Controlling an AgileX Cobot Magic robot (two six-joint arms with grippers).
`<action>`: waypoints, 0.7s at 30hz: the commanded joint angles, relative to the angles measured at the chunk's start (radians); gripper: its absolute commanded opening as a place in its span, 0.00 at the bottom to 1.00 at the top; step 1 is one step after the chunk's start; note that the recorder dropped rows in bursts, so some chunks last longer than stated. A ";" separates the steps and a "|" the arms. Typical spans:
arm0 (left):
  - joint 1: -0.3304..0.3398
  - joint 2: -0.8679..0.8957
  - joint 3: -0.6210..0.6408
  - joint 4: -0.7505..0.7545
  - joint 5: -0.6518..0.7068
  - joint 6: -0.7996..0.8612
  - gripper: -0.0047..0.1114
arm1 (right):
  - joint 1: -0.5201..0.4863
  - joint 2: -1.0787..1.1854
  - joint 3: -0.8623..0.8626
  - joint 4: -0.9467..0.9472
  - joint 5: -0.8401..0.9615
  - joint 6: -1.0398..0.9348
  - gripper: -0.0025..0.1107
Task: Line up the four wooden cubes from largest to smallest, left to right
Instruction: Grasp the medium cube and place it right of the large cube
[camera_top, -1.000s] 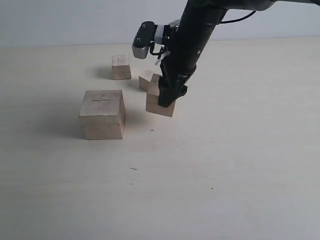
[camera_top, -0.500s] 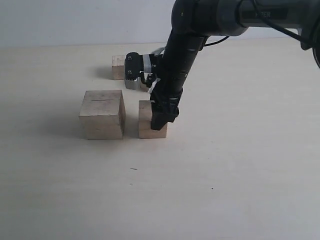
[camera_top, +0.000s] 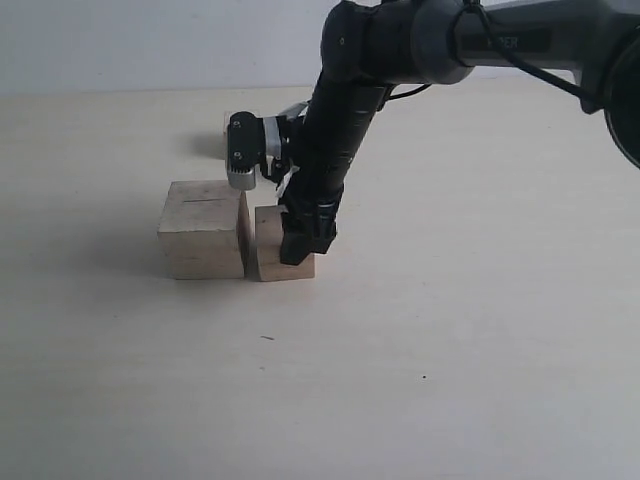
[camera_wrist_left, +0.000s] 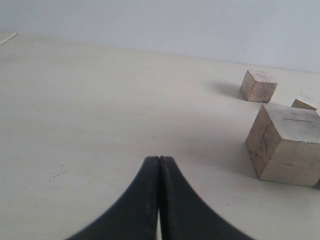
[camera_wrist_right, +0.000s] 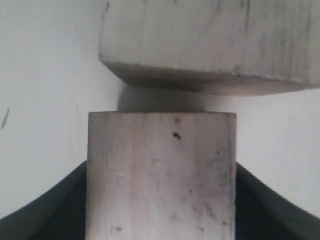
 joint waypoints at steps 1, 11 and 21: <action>-0.006 -0.006 0.003 -0.009 -0.011 0.001 0.04 | 0.014 0.032 0.001 0.016 -0.041 -0.012 0.02; -0.006 -0.006 0.003 -0.009 -0.011 0.001 0.04 | 0.014 0.056 0.001 0.042 -0.059 -0.012 0.02; -0.006 -0.006 0.003 -0.009 -0.011 0.001 0.04 | 0.014 0.056 0.001 0.066 -0.070 -0.012 0.18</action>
